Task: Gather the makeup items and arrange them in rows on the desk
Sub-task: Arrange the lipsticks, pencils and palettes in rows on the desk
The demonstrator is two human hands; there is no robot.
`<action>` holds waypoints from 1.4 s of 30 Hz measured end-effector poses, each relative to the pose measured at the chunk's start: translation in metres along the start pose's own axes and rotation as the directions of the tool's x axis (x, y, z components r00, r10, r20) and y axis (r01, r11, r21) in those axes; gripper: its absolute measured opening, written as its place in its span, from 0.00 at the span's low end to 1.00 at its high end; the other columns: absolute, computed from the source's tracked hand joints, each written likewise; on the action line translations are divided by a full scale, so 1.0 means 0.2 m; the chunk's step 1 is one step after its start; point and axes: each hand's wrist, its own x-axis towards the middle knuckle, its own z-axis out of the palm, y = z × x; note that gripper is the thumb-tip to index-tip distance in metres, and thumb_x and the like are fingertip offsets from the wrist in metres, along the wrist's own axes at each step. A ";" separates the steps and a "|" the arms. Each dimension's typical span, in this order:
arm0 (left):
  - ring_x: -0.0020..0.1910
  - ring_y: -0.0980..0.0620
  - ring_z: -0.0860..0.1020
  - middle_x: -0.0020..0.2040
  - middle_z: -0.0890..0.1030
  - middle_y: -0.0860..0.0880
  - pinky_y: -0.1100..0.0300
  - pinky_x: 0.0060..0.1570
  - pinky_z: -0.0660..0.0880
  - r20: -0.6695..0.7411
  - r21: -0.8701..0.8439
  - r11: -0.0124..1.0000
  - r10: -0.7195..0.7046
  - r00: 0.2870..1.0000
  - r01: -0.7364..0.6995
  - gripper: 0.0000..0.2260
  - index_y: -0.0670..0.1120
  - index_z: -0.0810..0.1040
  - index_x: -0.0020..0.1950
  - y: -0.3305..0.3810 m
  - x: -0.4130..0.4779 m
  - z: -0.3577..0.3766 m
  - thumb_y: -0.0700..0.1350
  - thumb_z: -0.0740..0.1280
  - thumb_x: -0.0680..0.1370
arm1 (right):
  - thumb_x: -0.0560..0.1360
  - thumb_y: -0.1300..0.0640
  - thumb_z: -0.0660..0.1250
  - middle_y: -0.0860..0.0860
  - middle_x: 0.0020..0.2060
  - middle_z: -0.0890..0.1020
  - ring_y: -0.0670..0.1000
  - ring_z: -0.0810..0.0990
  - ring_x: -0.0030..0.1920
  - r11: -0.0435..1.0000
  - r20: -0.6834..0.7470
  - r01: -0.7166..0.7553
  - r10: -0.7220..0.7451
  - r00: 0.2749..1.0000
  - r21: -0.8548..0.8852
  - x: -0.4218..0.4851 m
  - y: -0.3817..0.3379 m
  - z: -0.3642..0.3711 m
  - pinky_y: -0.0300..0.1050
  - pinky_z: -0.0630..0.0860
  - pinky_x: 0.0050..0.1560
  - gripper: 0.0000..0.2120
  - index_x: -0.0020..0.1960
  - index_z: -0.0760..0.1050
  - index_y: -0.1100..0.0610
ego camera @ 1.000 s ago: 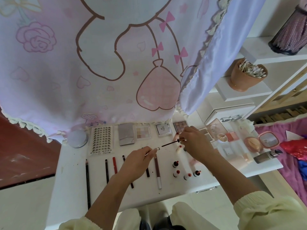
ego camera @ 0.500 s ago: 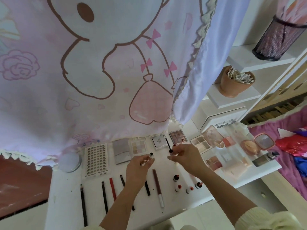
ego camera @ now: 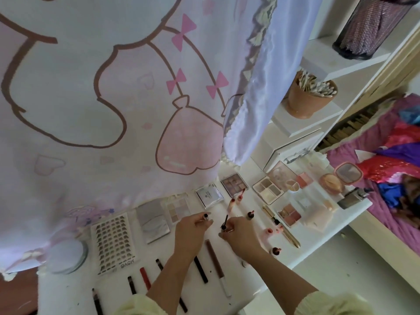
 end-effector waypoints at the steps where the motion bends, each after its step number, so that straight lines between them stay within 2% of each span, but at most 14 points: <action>1: 0.39 0.56 0.79 0.39 0.84 0.47 0.66 0.43 0.72 0.026 0.009 1.000 0.010 1.000 -0.010 0.03 0.50 0.84 0.45 -0.01 0.02 0.00 0.44 0.73 0.73 | 0.73 0.60 0.71 0.47 0.39 0.75 0.47 0.74 0.41 1.000 -0.002 -0.029 0.029 1.000 0.003 0.02 0.01 0.02 0.32 0.64 0.33 0.17 0.32 0.66 0.49; 2: 0.38 0.58 0.79 0.38 0.84 0.48 0.64 0.44 0.72 0.043 0.016 1.000 0.019 0.999 -0.019 0.03 0.52 0.83 0.43 -0.02 0.04 0.01 0.44 0.73 0.73 | 0.73 0.61 0.71 0.49 0.42 0.78 0.48 0.75 0.43 0.999 -0.009 -0.040 0.040 0.999 0.003 0.02 0.01 0.03 0.34 0.67 0.36 0.15 0.34 0.69 0.51; 4: 0.39 0.64 0.80 0.38 0.84 0.56 0.68 0.45 0.73 0.078 0.008 1.000 0.027 0.997 -0.028 0.04 0.52 0.84 0.46 -0.03 0.05 0.00 0.43 0.73 0.74 | 0.74 0.61 0.71 0.51 0.46 0.80 0.49 0.77 0.45 0.999 -0.014 -0.055 0.055 0.998 0.000 0.04 0.00 0.05 0.37 0.71 0.42 0.04 0.41 0.77 0.56; 5: 0.41 0.67 0.80 0.40 0.83 0.59 0.72 0.45 0.72 0.095 -0.002 1.000 0.028 0.995 -0.028 0.06 0.51 0.85 0.50 -0.03 0.06 0.00 0.43 0.73 0.74 | 0.74 0.60 0.70 0.52 0.48 0.81 0.49 0.77 0.46 0.998 -0.012 -0.055 0.055 0.998 -0.012 0.04 0.00 0.06 0.38 0.72 0.44 0.02 0.46 0.79 0.58; 7: 0.45 0.70 0.79 0.45 0.83 0.60 0.76 0.46 0.71 0.128 -0.019 1.000 0.024 0.992 -0.022 0.10 0.51 0.84 0.55 -0.04 0.08 0.00 0.44 0.73 0.74 | 0.74 0.59 0.70 0.52 0.48 0.81 0.50 0.78 0.47 0.998 -0.016 -0.059 0.058 0.998 -0.021 0.05 -0.01 0.08 0.40 0.74 0.46 0.06 0.51 0.79 0.59; 11: 0.45 0.68 0.80 0.42 0.83 0.62 0.73 0.45 0.70 0.178 0.006 0.999 0.039 0.983 -0.041 0.09 0.53 0.84 0.53 -0.05 0.10 0.00 0.43 0.73 0.74 | 0.75 0.59 0.69 0.50 0.45 0.77 0.48 0.75 0.44 0.997 -0.037 -0.051 0.049 0.998 -0.052 0.07 -0.02 0.10 0.39 0.70 0.41 0.06 0.52 0.78 0.59; 14: 0.44 0.69 0.80 0.41 0.82 0.64 0.76 0.44 0.70 0.188 0.018 0.999 0.044 0.981 -0.048 0.09 0.54 0.84 0.52 -0.05 0.10 0.00 0.43 0.72 0.74 | 0.76 0.60 0.68 0.49 0.42 0.74 0.49 0.73 0.41 0.996 -0.020 -0.034 0.033 0.999 -0.087 0.08 -0.03 0.10 0.39 0.69 0.38 0.06 0.52 0.77 0.60; 22: 0.42 0.69 0.80 0.41 0.81 0.64 0.78 0.44 0.70 0.198 0.033 0.996 0.071 0.978 -0.079 0.09 0.51 0.84 0.52 -0.05 0.11 0.00 0.41 0.73 0.74 | 0.75 0.59 0.69 0.53 0.48 0.82 0.52 0.81 0.47 0.991 -0.002 -0.016 0.016 1.000 -0.132 0.09 -0.03 0.09 0.47 0.79 0.48 0.07 0.52 0.78 0.58; 26: 0.42 0.70 0.79 0.42 0.81 0.63 0.76 0.44 0.70 0.204 0.052 0.996 0.067 0.977 -0.079 0.09 0.51 0.84 0.52 -0.05 0.11 0.00 0.41 0.73 0.74 | 0.76 0.58 0.68 0.53 0.49 0.81 0.52 0.81 0.47 0.988 0.004 0.005 -0.005 1.000 -0.153 0.09 -0.02 0.09 0.44 0.78 0.47 0.08 0.54 0.78 0.58; 29: 0.40 0.71 0.78 0.42 0.80 0.63 0.78 0.43 0.70 0.208 0.072 0.994 0.068 0.976 -0.085 0.09 0.50 0.84 0.52 -0.05 0.11 0.00 0.40 0.72 0.74 | 0.76 0.57 0.68 0.53 0.50 0.82 0.52 0.81 0.47 0.983 0.007 0.028 -0.027 1.000 -0.181 0.09 -0.01 0.09 0.43 0.78 0.46 0.08 0.55 0.78 0.57; 32: 0.42 0.70 0.79 0.43 0.80 0.62 0.78 0.43 0.70 0.208 0.093 0.992 0.059 0.976 -0.080 0.09 0.50 0.84 0.53 -0.04 0.11 0.00 0.41 0.72 0.75 | 0.77 0.57 0.67 0.52 0.51 0.82 0.50 0.80 0.46 0.980 0.006 0.052 -0.052 0.999 -0.195 0.08 0.00 0.09 0.37 0.73 0.41 0.10 0.57 0.78 0.57; 38: 0.46 0.63 0.80 0.44 0.81 0.60 0.70 0.49 0.73 0.202 0.109 0.991 0.049 0.978 -0.072 0.09 0.50 0.83 0.54 -0.04 0.09 0.00 0.42 0.71 0.75 | 0.76 0.56 0.68 0.52 0.52 0.81 0.52 0.80 0.50 0.978 0.006 0.059 -0.059 0.998 -0.200 0.08 0.01 0.08 0.40 0.74 0.45 0.12 0.59 0.77 0.56; 42: 0.46 0.63 0.80 0.45 0.81 0.60 0.71 0.48 0.72 0.203 0.115 0.991 0.042 0.978 -0.066 0.09 0.51 0.83 0.54 -0.03 0.09 0.01 0.42 0.71 0.75 | 0.76 0.55 0.68 0.51 0.52 0.81 0.51 0.78 0.50 0.978 0.002 0.066 -0.067 0.998 -0.198 0.07 0.02 0.07 0.41 0.74 0.47 0.12 0.58 0.77 0.55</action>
